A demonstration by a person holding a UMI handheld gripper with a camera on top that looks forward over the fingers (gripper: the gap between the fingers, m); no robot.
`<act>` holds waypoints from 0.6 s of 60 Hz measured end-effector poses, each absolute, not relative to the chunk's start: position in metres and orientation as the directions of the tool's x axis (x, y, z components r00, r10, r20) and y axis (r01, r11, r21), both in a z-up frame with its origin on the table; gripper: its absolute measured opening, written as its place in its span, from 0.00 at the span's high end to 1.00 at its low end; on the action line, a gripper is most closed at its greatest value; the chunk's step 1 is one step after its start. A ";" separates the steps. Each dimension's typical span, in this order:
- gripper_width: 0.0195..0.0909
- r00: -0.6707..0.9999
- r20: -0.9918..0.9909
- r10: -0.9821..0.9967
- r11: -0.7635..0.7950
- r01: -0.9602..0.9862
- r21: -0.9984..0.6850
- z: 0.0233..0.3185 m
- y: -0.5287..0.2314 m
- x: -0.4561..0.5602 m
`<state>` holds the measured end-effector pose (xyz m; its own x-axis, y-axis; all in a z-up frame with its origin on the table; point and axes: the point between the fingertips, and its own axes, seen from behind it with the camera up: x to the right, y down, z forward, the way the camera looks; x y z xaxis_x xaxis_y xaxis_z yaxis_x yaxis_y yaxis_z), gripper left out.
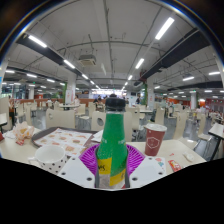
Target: Pour water
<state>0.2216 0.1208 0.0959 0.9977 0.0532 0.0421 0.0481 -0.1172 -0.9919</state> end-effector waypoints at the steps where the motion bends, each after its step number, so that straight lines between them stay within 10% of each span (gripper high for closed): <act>1: 0.80 0.998 0.042 0.051 -0.117 0.047 -0.992 0.096 0.121 0.222; 9: 0.70 0.999 0.033 0.041 -0.132 0.038 -0.991 0.096 0.116 0.225; 19: 0.06 0.997 -0.035 0.066 -0.308 -0.013 -0.951 0.077 0.099 0.212; 36: 0.08 0.999 0.007 -0.045 -0.468 -0.015 -0.883 0.106 0.000 0.199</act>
